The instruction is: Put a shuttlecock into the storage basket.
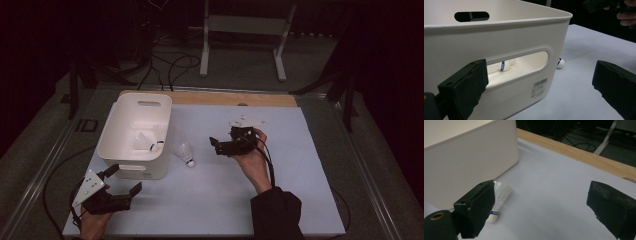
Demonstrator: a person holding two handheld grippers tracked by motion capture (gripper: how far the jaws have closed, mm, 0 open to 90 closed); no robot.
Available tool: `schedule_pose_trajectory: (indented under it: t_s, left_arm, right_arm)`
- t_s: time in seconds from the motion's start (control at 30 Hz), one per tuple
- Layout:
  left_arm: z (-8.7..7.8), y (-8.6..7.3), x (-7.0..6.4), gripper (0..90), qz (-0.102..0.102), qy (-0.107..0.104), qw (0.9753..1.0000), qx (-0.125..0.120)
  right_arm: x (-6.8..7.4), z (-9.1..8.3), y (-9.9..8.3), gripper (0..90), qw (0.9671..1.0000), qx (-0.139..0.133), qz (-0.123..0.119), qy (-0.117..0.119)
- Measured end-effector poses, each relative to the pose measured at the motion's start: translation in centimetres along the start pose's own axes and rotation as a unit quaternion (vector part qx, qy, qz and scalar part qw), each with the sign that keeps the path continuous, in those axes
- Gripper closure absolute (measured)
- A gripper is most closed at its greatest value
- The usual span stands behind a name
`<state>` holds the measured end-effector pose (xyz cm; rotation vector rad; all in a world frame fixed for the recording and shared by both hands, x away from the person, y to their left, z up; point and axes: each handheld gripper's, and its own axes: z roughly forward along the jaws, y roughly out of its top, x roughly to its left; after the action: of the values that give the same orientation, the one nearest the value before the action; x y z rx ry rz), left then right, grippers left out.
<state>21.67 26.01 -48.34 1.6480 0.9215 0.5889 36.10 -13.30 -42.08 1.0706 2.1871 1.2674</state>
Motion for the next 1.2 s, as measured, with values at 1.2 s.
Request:
schedule_pose_trajectory:
  t_s: [1.2]
  left_arm:
    - [-0.1, 0.0, 0.1, 1.0, 0.0, 0.001, 1.0, 0.001]
  right_arm:
    - [2.6, 5.0, 2.1, 8.0, 0.999, 0.04, -0.011, 0.015]
